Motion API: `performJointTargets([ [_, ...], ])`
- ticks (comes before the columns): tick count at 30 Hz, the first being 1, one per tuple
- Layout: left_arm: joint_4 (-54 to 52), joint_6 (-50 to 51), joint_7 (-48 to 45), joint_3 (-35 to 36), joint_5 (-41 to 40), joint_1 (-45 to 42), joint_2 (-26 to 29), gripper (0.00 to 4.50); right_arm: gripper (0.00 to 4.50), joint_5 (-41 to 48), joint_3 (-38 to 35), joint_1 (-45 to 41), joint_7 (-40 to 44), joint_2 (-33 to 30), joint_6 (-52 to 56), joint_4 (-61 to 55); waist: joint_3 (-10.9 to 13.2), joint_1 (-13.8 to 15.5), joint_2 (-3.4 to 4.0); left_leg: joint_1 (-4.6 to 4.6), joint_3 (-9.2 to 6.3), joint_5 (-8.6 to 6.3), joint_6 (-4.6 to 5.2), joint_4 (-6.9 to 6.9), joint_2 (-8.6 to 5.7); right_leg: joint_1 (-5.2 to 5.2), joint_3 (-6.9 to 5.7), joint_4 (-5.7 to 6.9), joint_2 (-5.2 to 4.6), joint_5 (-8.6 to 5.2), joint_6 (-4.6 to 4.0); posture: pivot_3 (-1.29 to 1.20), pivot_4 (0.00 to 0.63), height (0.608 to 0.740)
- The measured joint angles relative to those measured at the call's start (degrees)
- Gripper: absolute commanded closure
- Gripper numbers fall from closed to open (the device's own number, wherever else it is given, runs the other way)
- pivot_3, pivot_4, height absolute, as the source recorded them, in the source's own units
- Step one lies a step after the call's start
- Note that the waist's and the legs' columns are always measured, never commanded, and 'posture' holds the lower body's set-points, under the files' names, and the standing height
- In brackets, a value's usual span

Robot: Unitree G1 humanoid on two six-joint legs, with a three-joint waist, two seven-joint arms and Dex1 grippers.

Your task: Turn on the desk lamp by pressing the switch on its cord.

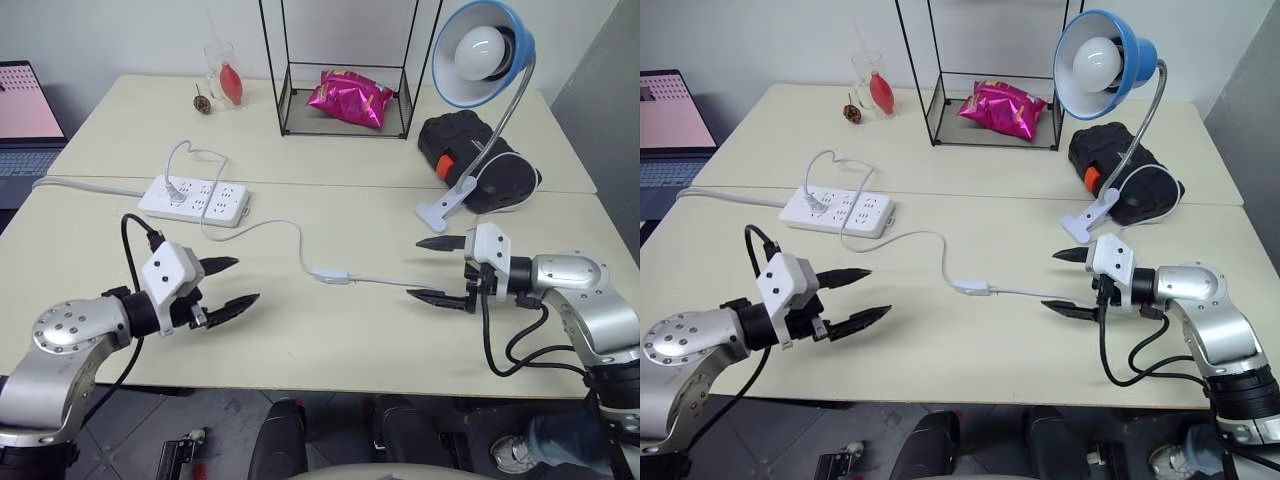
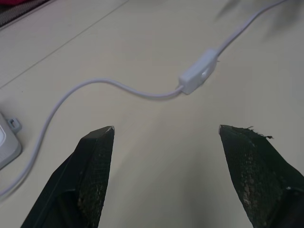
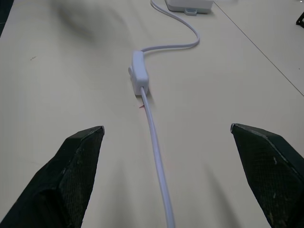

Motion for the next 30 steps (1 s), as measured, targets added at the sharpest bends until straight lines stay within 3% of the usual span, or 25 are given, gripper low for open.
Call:
performJointTargets([
  [17, 0.11, -3.65, -6.28, -1.32, -0.57, -1.67, 1.56, 0.86, 0.02, 7.65, -0.10, 0.89, 0.96, -2.76, 10.31, -10.39, 0.00, 0.01, 0.00, -0.01, 0.01, 0.00, 0.00, 0.00, 0.00, -0.01, 0.00, 0.00, 0.00, -0.04, -0.06, 0.00, 0.150, 0.740],
  [22, 0.40, -3.18, -7.72, -1.34, -1.43, -1.76, 1.61, 0.06, 0.00, 7.72, -0.06, 0.90, -0.14, -2.66, 11.90, -10.40, 0.00, 0.01, 0.00, -0.01, 0.01, 0.00, 0.00, 0.00, 0.01, -0.01, -0.02, 0.00, -0.01, -0.03, -0.04, 0.00, 0.150, 0.740],
  [30, 0.38, -3.57, -9.84, -1.17, -1.36, 0.65, 2.68, 0.02, 0.00, 7.70, 0.94, -1.00, -0.51, -2.03, 13.24, -10.36, 0.00, -0.07, 0.00, -0.01, 0.02, 0.00, 0.00, -0.02, 0.03, -0.06, -0.02, 0.00, 0.00, -0.04, -0.05, 0.00, 0.150, 0.740],
])
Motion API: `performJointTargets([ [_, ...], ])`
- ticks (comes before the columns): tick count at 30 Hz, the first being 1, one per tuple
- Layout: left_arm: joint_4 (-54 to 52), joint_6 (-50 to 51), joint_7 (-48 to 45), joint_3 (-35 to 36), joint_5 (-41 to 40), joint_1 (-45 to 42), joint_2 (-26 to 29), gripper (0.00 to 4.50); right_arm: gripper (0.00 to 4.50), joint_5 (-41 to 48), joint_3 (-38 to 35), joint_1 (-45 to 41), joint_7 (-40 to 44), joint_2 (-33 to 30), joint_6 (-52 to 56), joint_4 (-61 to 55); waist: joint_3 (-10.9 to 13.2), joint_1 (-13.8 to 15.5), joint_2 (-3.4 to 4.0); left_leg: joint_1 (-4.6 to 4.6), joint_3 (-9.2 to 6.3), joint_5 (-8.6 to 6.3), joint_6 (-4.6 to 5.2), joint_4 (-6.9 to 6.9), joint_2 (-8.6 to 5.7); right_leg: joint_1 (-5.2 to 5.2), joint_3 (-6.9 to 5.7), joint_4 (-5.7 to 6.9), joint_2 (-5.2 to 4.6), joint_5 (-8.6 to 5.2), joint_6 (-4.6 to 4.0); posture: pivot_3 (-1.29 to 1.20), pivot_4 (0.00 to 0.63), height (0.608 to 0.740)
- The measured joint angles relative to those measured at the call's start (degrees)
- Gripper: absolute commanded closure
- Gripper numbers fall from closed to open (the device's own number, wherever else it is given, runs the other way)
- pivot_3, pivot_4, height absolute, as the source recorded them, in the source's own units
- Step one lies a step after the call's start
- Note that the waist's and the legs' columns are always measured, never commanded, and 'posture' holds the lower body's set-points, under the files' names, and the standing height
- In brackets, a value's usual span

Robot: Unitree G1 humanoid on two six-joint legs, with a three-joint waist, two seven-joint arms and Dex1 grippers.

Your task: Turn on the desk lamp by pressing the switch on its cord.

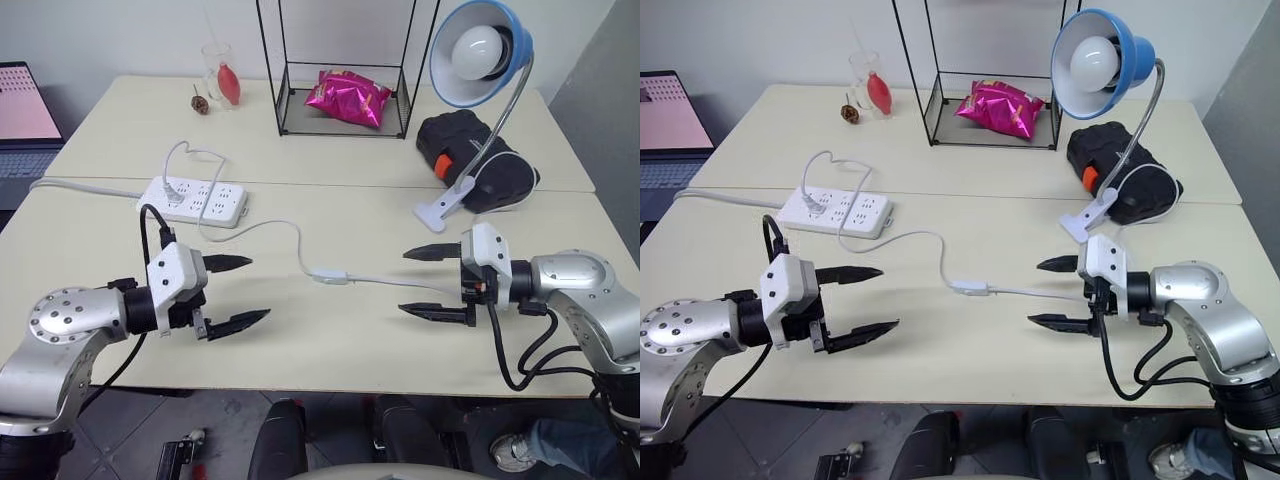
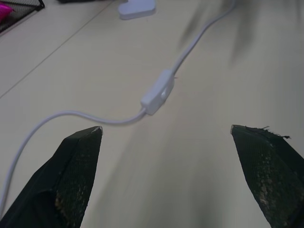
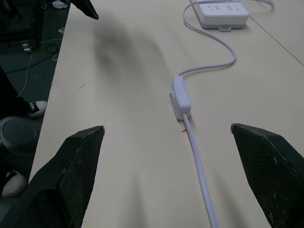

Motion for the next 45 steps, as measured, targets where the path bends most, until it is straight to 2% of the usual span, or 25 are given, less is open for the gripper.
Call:
performJointTargets([
  [5, -0.22, 0.07, -0.36, 0.23, -0.24, 1.48, 0.02, 0.02, 0.00, -0.54, 3.10, -3.14, -1.78, 1.40, 2.55, 0.11, 0.00, 0.05, 0.00, -0.03, -0.01, 0.00, 0.00, 0.00, 0.00, -0.02, -0.01, 0.00, 0.00, -0.04, -0.07, 0.00, 0.150, 0.740],
  [9, -0.18, 0.03, -0.92, 0.33, -0.23, 1.51, 0.18, 0.02, 0.00, -3.38, 7.12, -5.72, -3.51, 6.19, 1.26, 2.82, -0.01, 0.03, -0.02, -0.04, 0.00, 0.00, 0.00, 0.00, 0.01, -0.07, -0.01, 0.01, 0.00, -0.04, -0.06, 0.00, 0.150, 0.740],
  [14, -0.24, 0.07, -1.34, -0.29, -0.31, 0.38, 0.15, 0.02, 0.00, -9.47, 12.70, -8.98, -5.31, 13.88, -5.16, 13.72, -0.02, 0.01, -0.03, -0.11, 0.03, 0.00, 0.00, 0.00, 0.01, -0.15, 0.00, 0.03, 0.01, 0.02, 0.02, 0.00, 0.150, 0.740],
  [23, -0.49, -0.01, -1.31, -1.33, -0.28, 0.56, 0.06, 0.02, 0.00, -14.72, 14.97, -15.60, -4.26, 21.91, -15.12, 32.78, -0.01, 0.00, -0.02, -0.12, 0.03, 0.00, 0.00, -0.05, 0.03, -0.20, -0.01, 0.07, 0.02, 0.02, 0.00, 0.00, 0.150, 0.740],
  [30, -0.51, -1.11, -1.08, -1.33, 0.12, 1.59, 0.05, 0.02, 0.00, -16.76, 15.43, -16.71, -2.06, 23.34, -18.24, 37.74, -0.01, 0.01, -0.01, -0.11, 0.03, 0.00, 0.00, -0.05, 0.03, -0.20, -0.01, 0.08, 0.02, 0.02, 0.00, 0.00, 0.150, 0.740],
  [33, -0.53, -1.81, -0.74, -1.35, 0.36, 1.66, 0.04, 0.00, 0.52, -17.78, 15.43, -16.90, -1.71, 23.69, -19.04, 39.14, -0.01, 0.01, -0.01, -0.11, 0.03, 0.00, 0.00, -0.04, 0.02, -0.19, -0.01, 0.08, 0.02, 0.02, 0.00, 0.00, 0.150, 0.740],
  [36, -0.52, -2.31, -0.36, -1.40, 0.80, 1.62, 0.04, 0.00, 1.38, -18.22, 15.43, -17.13, -1.46, 24.41, -19.93, 40.88, -0.01, 0.01, -0.01, -0.11, 0.03, 0.00, 0.00, -0.04, 0.03, -0.19, -0.01, 0.08, 0.02, 0.02, 0.00, 0.00, 0.150, 0.740],
  [45, -0.37, -3.34, -0.23, -2.26, 1.30, 1.50, 0.04, 0.00, 3.44, -19.53, 15.42, -17.97, -0.30, 24.68, -21.25, 42.80, -0.01, 0.01, -0.01, -0.10, 0.03, 0.00, 0.00, -0.05, 0.03, -0.19, -0.01, 0.09, 0.02, 0.02, 0.00, 0.00, 0.150, 0.740],
])
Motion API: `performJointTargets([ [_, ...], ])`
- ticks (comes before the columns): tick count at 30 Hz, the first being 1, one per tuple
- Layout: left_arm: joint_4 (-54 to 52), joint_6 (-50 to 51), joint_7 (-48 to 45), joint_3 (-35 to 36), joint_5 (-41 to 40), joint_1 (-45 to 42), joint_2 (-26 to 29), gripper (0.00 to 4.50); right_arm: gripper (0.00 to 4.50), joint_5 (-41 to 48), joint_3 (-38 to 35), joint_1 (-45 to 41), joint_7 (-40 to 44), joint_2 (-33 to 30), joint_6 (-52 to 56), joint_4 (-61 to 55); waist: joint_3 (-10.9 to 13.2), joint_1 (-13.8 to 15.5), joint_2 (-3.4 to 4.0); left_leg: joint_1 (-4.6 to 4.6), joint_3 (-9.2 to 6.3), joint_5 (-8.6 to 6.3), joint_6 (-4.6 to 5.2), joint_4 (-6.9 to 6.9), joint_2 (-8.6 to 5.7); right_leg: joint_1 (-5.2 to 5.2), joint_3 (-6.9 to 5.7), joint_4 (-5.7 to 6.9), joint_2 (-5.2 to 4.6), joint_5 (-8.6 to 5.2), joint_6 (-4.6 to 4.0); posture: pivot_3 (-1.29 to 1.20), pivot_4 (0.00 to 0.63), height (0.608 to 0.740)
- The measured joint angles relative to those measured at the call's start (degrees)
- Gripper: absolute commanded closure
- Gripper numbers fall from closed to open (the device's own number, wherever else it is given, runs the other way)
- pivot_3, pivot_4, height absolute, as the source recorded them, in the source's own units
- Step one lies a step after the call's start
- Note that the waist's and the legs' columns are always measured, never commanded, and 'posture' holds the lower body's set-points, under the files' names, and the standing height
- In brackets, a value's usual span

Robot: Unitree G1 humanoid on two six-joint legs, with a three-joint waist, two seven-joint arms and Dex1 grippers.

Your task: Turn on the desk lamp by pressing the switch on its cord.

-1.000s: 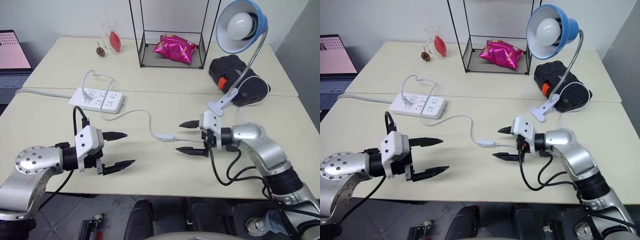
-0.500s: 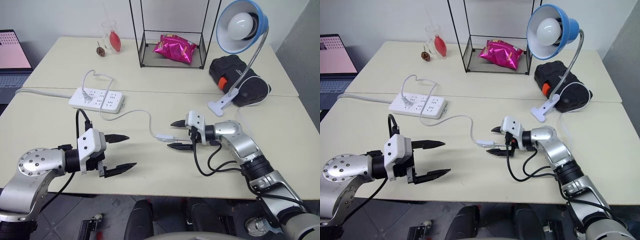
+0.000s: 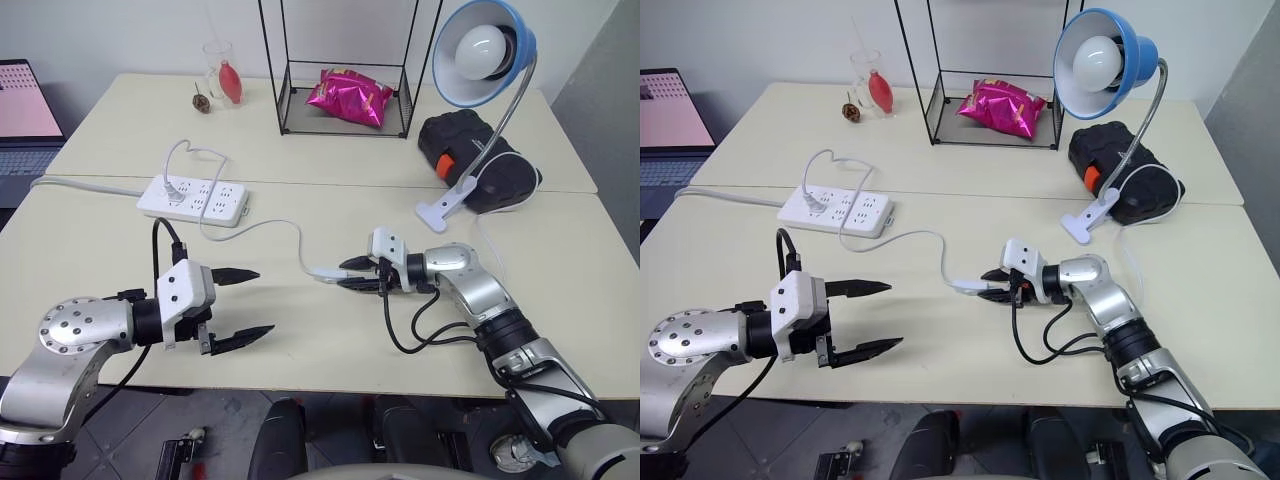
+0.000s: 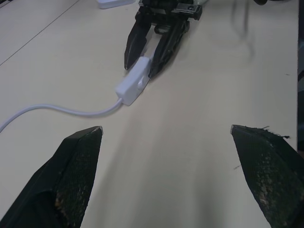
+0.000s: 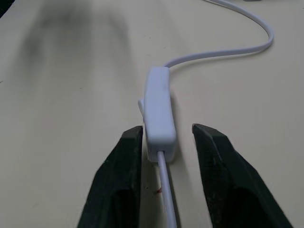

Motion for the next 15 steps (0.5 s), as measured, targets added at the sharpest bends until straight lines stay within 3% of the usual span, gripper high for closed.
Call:
performJointTargets([
  [1, 0.08, -0.10, 0.01, -0.02, 0.03, -0.04, 0.00, 0.00, 3.83, -0.18, 0.00, -0.02, 0.20, -0.01, -0.26, 0.00, 0.00, 0.00, 0.00, 0.00, 0.00, 0.00, 0.00, 0.00, 0.00, 0.00, 0.00, 0.00, 0.00, 0.00, 0.00, 0.00, 0.150, 0.740],
  [3, 0.28, -0.22, 0.04, -0.09, 0.15, -0.26, 0.00, 0.00, 4.17, -0.28, -0.03, -0.05, 0.63, -0.09, -0.56, -0.05, 0.00, 0.00, 0.00, 0.00, 0.00, 0.00, 0.00, 0.00, 0.00, 0.00, 0.00, 0.00, 0.00, 0.00, 0.00, 0.00, 0.150, 0.740],
  [9, 1.05, 0.25, 1.25, -0.60, 0.39, -2.30, -0.43, 0.00, 4.17, 0.12, -0.09, -0.07, 4.24, -2.12, 0.09, -4.30, 0.00, 0.02, 0.01, -0.01, -0.01, 0.00, 0.00, 0.00, 0.00, 0.00, -0.01, 0.00, 0.00, 0.00, 0.00, 0.00, 0.150, 0.740],
  [15, 0.56, 4.72, 1.59, -1.75, -1.72, -6.16, -0.43, 0.00, 4.17, 4.67, -0.75, -0.20, 9.17, -5.53, 7.38, -14.81, 0.01, 0.04, 0.01, -0.01, -0.03, 0.00, 0.00, 0.01, 0.00, 0.01, -0.03, 0.01, 0.00, 0.00, 0.01, 0.00, 0.150, 0.740],
])
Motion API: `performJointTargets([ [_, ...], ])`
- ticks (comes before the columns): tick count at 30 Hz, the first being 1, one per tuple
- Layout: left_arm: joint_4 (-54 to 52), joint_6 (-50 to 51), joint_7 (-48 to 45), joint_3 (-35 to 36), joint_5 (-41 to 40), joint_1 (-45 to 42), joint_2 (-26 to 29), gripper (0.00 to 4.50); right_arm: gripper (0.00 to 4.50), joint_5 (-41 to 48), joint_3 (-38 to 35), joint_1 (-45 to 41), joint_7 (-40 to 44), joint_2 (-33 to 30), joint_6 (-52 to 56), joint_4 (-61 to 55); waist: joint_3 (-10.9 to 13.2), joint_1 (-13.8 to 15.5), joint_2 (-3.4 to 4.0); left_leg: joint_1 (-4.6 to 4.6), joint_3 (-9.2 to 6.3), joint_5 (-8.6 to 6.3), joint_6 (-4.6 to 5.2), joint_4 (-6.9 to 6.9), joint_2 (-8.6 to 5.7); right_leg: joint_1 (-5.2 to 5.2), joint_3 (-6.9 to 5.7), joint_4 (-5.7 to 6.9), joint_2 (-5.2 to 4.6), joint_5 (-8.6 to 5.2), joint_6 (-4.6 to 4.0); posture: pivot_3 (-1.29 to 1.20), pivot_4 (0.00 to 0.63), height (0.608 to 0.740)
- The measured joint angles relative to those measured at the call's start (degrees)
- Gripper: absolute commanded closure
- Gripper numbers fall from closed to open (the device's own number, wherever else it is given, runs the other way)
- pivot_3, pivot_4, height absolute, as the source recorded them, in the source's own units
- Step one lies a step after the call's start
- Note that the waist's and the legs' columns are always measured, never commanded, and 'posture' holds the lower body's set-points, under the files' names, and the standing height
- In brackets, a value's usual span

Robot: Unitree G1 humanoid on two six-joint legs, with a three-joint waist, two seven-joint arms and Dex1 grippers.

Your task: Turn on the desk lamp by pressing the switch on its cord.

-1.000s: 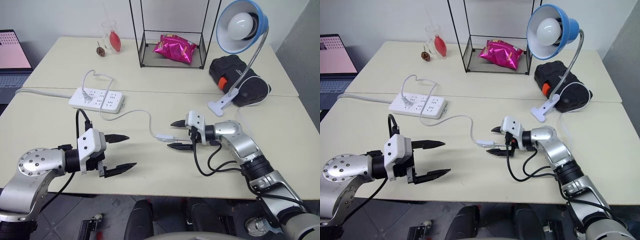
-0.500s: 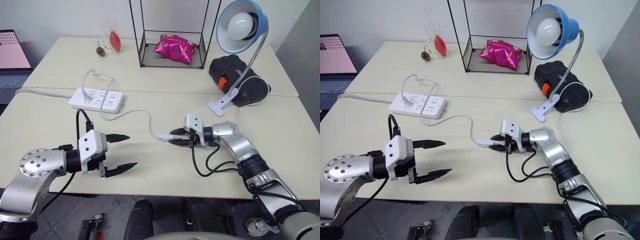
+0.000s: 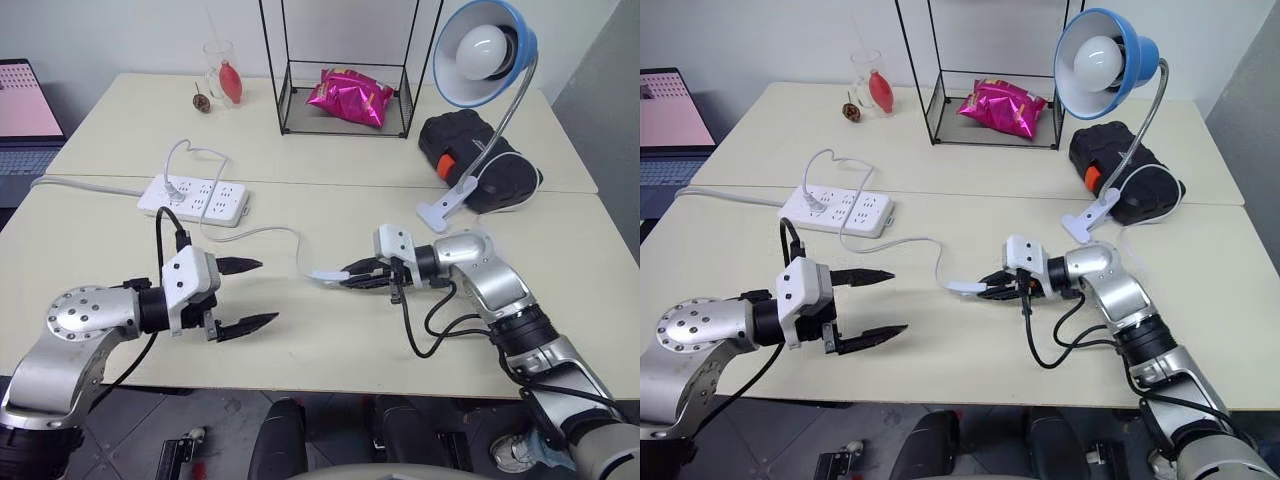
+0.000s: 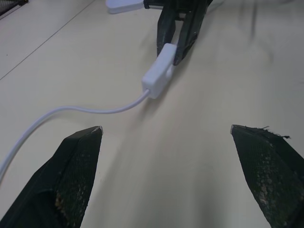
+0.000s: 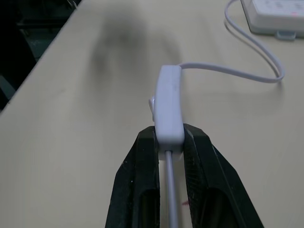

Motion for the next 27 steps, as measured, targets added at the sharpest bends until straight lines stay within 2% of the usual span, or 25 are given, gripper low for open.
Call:
performJointTargets([
  [9, -3.01, 9.05, 1.03, -3.62, -5.38, -9.46, -0.94, 0.00, 4.17, 3.92, -0.05, -0.33, 2.31, -2.71, 6.86, -7.60, 0.00, -0.01, 0.00, 0.01, -0.02, 0.00, 0.00, 0.02, -0.01, 0.02, 0.00, 0.00, 0.02, 0.01, 0.02, 0.00, 0.150, 0.740],
  [17, -2.53, 11.96, 1.57, -9.58, -5.59, -12.44, -3.72, 0.00, 4.17, 5.90, -0.03, -0.33, 2.60, -3.78, 10.73, -9.56, 0.00, -0.01, 0.00, -0.01, -0.02, 0.00, 0.00, 0.02, -0.02, 0.02, 0.00, -0.01, 0.02, 0.01, 0.01, 0.00, 0.150, 0.740],
  [27, 0.01, 12.05, 2.05, -13.19, -5.04, -14.40, -6.31, 0.00, 4.17, 6.67, -0.02, -0.34, 2.67, -4.66, 13.26, -11.69, 0.00, 0.00, 0.00, -0.02, -0.03, 0.00, 0.00, 0.04, -0.03, 0.02, 0.01, 0.00, 0.02, 0.01, 0.02, 0.00, 0.150, 0.740],
])
